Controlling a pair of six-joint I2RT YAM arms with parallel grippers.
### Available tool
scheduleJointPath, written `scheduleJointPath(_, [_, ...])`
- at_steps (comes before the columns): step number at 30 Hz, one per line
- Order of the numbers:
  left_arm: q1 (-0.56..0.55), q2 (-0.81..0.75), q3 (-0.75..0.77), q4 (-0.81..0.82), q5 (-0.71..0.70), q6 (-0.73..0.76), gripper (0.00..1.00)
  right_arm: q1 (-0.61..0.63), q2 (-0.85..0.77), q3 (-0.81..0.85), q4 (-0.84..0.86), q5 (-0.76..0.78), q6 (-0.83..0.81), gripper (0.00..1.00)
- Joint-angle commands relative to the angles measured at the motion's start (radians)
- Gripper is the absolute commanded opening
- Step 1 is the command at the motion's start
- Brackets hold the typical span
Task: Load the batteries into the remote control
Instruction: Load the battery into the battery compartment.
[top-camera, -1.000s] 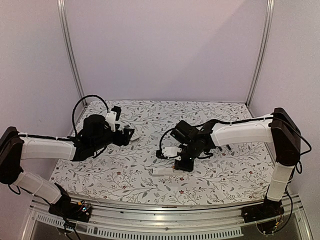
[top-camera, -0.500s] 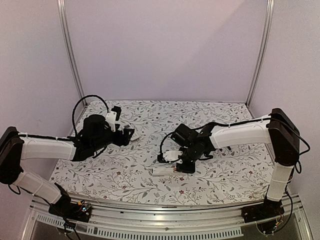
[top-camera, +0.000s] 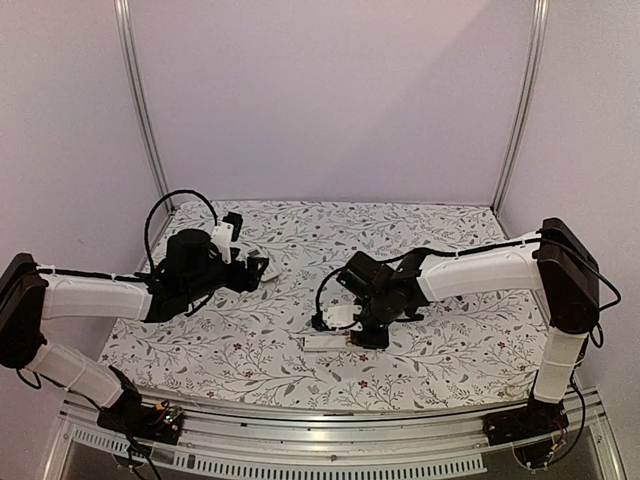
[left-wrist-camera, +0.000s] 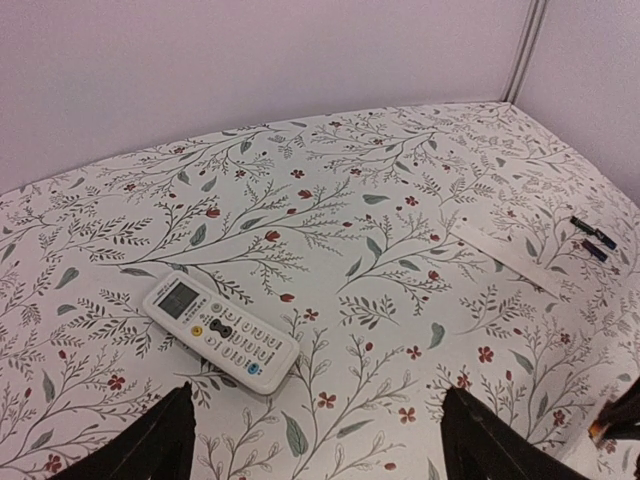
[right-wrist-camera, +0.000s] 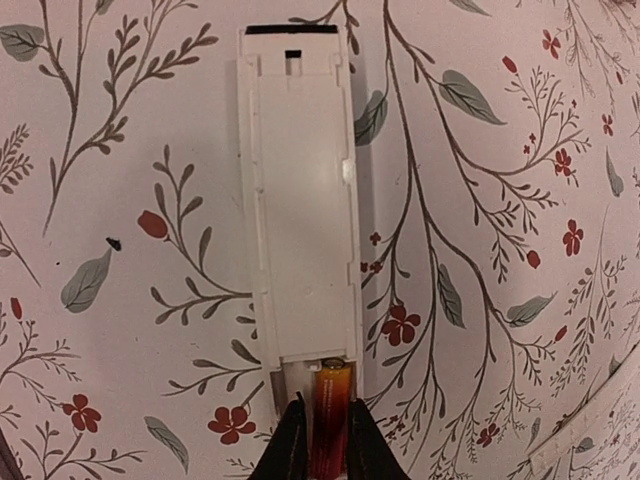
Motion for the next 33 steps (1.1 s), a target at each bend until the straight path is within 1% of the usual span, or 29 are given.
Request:
scheduleJointPath(1, [0.003, 0.006, 0.004, 0.018, 0.011, 0.014, 0.85, 0.009, 0.012, 0.024, -0.001, 0.044, -0.003, 0.14])
scheduleJointPath(8, [0.004, 0.003, 0.003, 0.017, 0.010, 0.016, 0.85, 0.009, 0.012, 0.012, -0.003, 0.072, -0.012, 0.16])
scheduleJointPath(13, [0.003, 0.003, 0.004, 0.017, 0.011, 0.017, 0.85, 0.009, 0.011, 0.006, -0.008, 0.067, -0.017, 0.20])
scheduleJointPath(26, [0.003, -0.005, 0.003, 0.019, 0.010, 0.022, 0.85, 0.009, 0.015, -0.002, -0.003, 0.083, -0.030, 0.17])
scheduleJointPath(30, [0.003, -0.005, 0.003, 0.019, 0.010, 0.022, 0.85, 0.009, -0.002, 0.008, -0.006, 0.058, -0.023, 0.19])
scheduleJointPath(33, [0.002, -0.006, 0.002, 0.020, 0.014, 0.021, 0.85, 0.009, -0.031, 0.017, -0.004, -0.004, -0.018, 0.21])
